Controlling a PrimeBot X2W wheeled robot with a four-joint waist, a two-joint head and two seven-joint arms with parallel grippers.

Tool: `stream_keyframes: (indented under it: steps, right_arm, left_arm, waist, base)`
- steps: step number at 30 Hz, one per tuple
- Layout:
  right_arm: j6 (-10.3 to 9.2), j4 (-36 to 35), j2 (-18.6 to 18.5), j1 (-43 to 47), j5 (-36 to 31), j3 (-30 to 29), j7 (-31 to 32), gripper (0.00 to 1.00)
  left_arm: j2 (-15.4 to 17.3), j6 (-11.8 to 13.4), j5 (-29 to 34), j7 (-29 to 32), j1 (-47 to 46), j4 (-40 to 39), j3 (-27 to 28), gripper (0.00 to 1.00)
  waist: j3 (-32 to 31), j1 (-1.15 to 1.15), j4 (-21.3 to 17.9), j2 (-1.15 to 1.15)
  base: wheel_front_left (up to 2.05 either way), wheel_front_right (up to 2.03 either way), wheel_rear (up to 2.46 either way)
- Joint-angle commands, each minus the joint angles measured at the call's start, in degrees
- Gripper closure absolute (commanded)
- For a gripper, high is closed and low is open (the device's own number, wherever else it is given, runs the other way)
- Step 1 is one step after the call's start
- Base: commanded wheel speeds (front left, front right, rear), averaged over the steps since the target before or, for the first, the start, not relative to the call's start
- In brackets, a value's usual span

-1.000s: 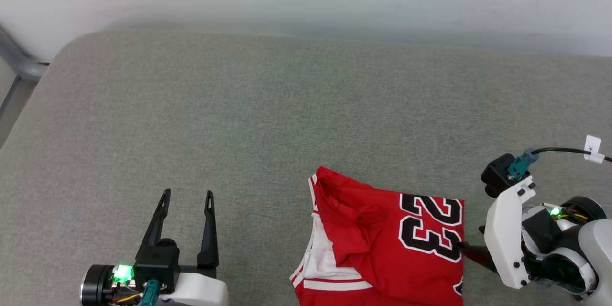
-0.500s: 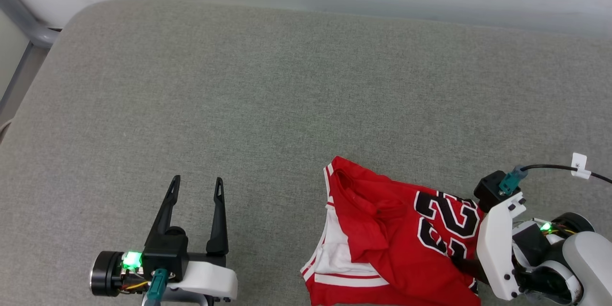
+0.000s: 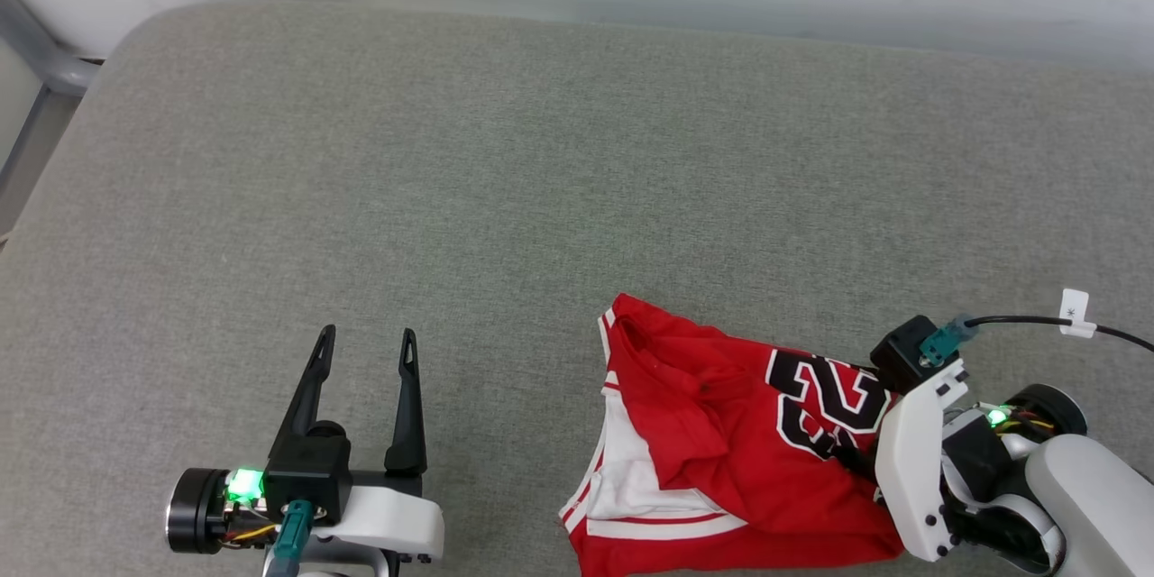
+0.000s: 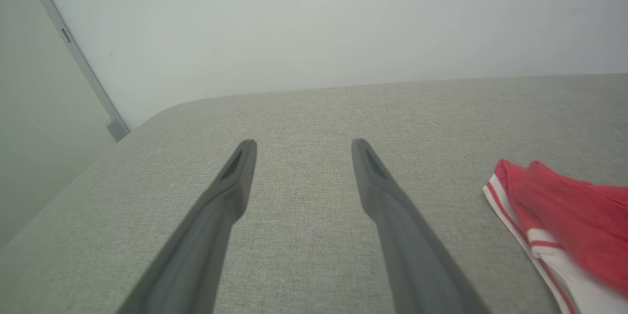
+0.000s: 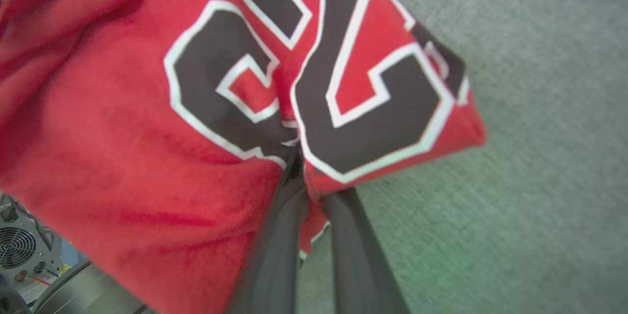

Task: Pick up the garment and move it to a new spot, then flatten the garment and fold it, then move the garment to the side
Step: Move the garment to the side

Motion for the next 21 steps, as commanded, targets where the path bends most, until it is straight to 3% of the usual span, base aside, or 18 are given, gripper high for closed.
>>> stream_keyframes:
  steps: [1,8,21]
  right_arm:
    - [-0.15,0.69,0.68,-0.67,-0.18,0.53,-0.75,1.00]
    - [-0.14,-2.14,-2.89,-2.40,-1.71,1.54,-5.34,1.00]
    - [-0.12,-2.71,-7.25,-6.12,-5.29,-1.14,-10.26,1.00]
  left_arm:
    - [0.21,0.01,0.01,-0.13,0.15,0.03,0.08,0.00]
    - [0.76,0.03,0.08,-0.13,0.79,-0.32,0.49,0.00]
    - [2.24,0.29,0.39,-0.13,0.66,-1.49,1.87,0.00]
  waist:
    - [-0.21,0.00,-0.32,0.00]
    - [-0.60,0.00,-3.29,0.00]
    - [0.55,0.00,-14.30,0.00]
  base:
    - [0.00,0.00,0.00]
    - [0.00,0.00,0.00]
    - [0.00,0.00,0.00]
